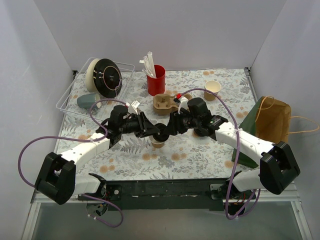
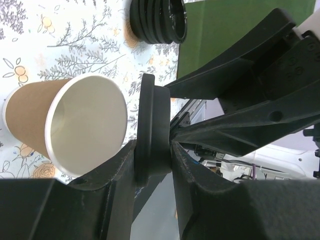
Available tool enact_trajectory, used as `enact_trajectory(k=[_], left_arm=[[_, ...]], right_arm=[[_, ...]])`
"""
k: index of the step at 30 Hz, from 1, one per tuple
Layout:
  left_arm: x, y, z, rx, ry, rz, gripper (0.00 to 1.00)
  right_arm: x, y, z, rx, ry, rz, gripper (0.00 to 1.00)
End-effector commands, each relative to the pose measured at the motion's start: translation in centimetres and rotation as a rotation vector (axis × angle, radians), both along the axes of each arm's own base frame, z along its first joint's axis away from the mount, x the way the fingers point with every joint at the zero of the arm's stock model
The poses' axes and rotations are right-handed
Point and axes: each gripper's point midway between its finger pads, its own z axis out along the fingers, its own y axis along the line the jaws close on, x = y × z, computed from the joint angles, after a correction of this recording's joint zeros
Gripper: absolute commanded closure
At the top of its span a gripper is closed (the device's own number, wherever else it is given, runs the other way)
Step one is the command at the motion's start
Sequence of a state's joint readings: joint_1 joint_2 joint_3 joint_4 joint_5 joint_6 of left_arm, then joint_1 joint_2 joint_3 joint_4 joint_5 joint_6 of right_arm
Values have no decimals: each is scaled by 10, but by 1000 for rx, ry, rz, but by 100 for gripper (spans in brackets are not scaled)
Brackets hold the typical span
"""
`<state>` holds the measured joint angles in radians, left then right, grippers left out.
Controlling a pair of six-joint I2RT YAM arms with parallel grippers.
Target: Pack the takeout coffee
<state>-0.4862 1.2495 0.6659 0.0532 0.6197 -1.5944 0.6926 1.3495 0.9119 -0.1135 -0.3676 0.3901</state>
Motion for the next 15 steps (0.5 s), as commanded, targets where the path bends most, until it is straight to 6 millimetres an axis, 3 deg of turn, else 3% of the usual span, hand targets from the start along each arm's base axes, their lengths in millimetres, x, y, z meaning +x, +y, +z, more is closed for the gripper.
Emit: enact_trajectory(k=[1, 15], left_arm=[[-3, 1, -6, 10, 7, 3, 82], [6, 6, -16, 90, -12, 26, 81]], right_arm=[[1, 2, 3, 12, -10, -3, 45], [1, 3, -9, -7, 9, 5, 47]])
